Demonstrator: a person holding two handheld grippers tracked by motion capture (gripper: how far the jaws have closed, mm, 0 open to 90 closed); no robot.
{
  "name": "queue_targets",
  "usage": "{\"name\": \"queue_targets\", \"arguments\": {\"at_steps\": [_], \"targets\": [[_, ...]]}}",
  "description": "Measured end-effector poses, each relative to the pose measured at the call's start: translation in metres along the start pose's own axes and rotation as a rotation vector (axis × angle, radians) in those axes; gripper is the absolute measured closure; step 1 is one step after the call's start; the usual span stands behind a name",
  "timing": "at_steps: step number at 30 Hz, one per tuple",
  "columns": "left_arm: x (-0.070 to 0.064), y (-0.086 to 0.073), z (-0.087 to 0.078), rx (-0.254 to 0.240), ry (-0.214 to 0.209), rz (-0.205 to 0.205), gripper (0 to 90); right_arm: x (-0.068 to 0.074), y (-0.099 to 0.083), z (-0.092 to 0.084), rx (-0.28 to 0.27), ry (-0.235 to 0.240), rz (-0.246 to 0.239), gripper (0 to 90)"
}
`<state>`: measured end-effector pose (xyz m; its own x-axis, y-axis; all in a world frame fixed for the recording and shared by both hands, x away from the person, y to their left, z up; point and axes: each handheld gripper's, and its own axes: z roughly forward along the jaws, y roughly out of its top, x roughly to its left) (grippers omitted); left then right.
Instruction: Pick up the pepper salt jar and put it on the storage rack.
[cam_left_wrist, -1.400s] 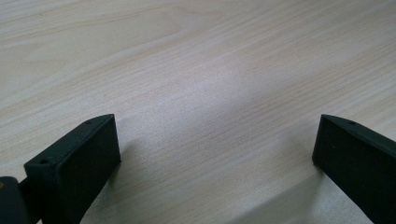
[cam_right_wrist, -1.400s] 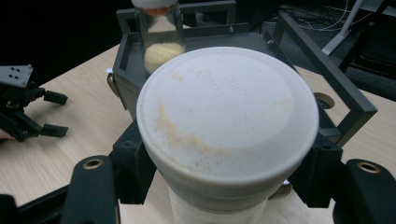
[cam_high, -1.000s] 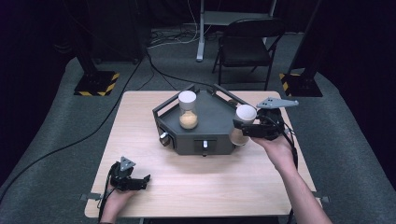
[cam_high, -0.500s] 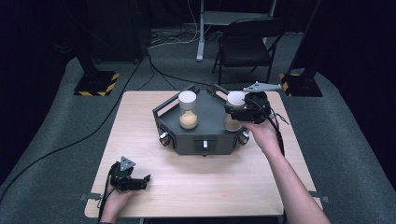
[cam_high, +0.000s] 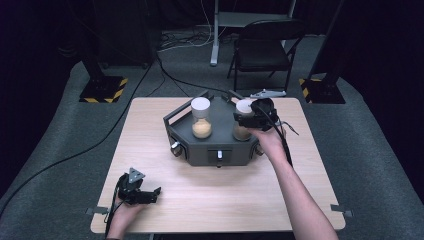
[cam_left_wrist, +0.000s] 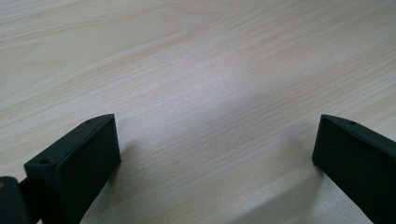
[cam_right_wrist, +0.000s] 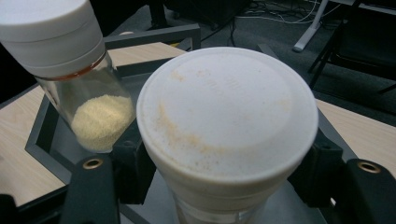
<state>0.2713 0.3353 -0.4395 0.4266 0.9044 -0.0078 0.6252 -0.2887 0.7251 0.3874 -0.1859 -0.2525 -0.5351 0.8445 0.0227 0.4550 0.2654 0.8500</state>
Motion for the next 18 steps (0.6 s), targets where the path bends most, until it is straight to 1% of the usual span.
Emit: {"name": "queue_targets", "arguments": {"at_steps": [2, 5, 6, 8, 11, 14, 17, 18], "targets": [[0.000, 0.000, 0.000, 0.000, 0.000, 0.000, 0.5, -0.003, 0.000, 0.001, 0.001, 0.007, 0.002, 32.8], [0.000, 0.000, 0.000, 0.000, 0.000, 0.000, 0.5, -0.010, 0.004, 0.000, 0.021, 0.028, 0.016, 31.2], [0.000, 0.000, 0.000, 0.000, 0.000, 0.000, 0.5, -0.011, 0.005, -0.001, 0.026, 0.032, 0.014, 28.7], [0.000, 0.000, 0.000, 0.000, 0.000, 0.000, 0.5, -0.010, 0.005, -0.003, 0.032, 0.022, 0.008, 22.4], [0.000, 0.000, 0.000, 0.000, -0.001, 0.000, 0.5, -0.012, 0.002, -0.008, 0.026, 0.019, 0.031, 13.3], [0.000, 0.000, 0.000, 0.000, -0.001, 0.001, 0.5, -0.012, -0.005, -0.017, -0.004, 0.013, 0.037, 8.4], [0.000, 0.000, 0.000, -0.002, -0.001, -0.001, 0.5, -0.014, -0.012, -0.028, -0.017, 0.019, 0.035, 2.5], [0.000, 0.000, 0.000, 0.000, -0.001, 0.001, 0.5, -0.015, -0.014, -0.030, -0.018, 0.021, 0.034, 1.9]]}}
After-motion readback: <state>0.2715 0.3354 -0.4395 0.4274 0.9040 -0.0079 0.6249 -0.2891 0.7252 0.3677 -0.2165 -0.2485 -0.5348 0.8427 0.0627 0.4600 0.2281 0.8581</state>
